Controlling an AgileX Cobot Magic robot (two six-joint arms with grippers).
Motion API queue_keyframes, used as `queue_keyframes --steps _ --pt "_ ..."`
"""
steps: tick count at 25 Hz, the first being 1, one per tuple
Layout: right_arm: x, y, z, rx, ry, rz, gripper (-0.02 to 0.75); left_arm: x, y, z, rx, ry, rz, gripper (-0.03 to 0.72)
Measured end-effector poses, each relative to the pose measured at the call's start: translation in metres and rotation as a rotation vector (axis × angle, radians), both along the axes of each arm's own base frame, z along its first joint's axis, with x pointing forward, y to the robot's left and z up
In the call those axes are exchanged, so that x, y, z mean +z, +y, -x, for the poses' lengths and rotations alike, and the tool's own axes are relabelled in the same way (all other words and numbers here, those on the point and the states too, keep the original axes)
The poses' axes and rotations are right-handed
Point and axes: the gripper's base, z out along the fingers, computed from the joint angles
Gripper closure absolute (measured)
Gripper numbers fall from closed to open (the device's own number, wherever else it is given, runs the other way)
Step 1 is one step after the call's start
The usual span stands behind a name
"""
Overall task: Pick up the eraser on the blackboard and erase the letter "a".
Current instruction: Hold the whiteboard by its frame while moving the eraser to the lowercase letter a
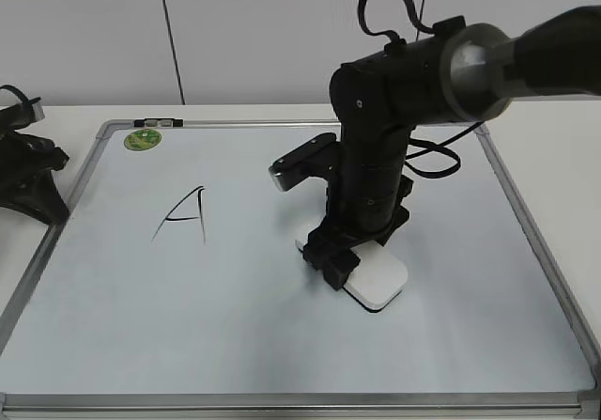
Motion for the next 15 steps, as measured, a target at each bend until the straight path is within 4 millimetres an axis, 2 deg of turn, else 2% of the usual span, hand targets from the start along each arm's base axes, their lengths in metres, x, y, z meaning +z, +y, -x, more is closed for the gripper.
queue_keyframes --steps 3,15 --pt "0.0 -0.004 -0.003 -0.012 -0.001 0.002 0.213 0.0 0.0 0.0 0.0 0.0 0.0 0.651" --pt "0.0 -0.045 -0.025 -0.134 0.003 -0.006 0.213 0.0 0.0 0.0 0.0 0.0 0.0 0.651"
